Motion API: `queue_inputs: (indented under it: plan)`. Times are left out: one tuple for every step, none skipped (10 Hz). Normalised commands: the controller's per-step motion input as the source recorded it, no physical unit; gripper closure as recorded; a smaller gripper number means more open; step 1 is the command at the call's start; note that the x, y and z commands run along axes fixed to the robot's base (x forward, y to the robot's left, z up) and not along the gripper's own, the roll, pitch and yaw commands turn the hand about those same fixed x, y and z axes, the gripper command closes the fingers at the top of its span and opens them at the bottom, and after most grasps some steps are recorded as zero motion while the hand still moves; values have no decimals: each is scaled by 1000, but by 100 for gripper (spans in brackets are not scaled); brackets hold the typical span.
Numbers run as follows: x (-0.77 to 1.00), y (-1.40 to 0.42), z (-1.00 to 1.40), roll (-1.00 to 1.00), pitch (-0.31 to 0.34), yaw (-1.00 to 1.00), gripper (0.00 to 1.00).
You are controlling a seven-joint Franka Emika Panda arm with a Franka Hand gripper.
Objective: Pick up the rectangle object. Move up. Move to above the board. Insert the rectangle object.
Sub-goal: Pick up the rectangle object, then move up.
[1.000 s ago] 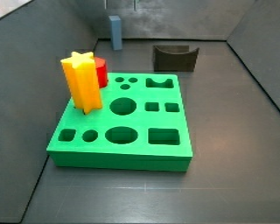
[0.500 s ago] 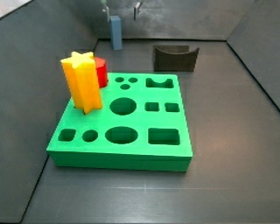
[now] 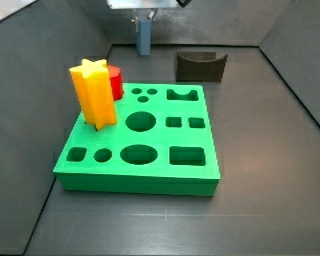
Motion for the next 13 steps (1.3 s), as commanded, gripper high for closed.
queue_inputs:
  plan:
    - [0,0,0,0,0,0,100]
    - [0,0,0,0,0,0,100]
    - [0,0,0,0,0,0,100]
    - [0,0,0,0,0,0,100]
    - [0,0,0,0,0,0,100]
    - [0,0,0,0,0,0,100]
    - [0,0,0,0,0,0,100]
    - [0,0,0,0,0,0,100]
    - [0,0,0,0,0,0,100]
    - [0,0,833,0,0,0,100]
    - [-10,65,838,13,-9,-19,100]
    - [-22,49,746,24,12,-29,100]
    - [-20,25,616,43,29,-33,100]
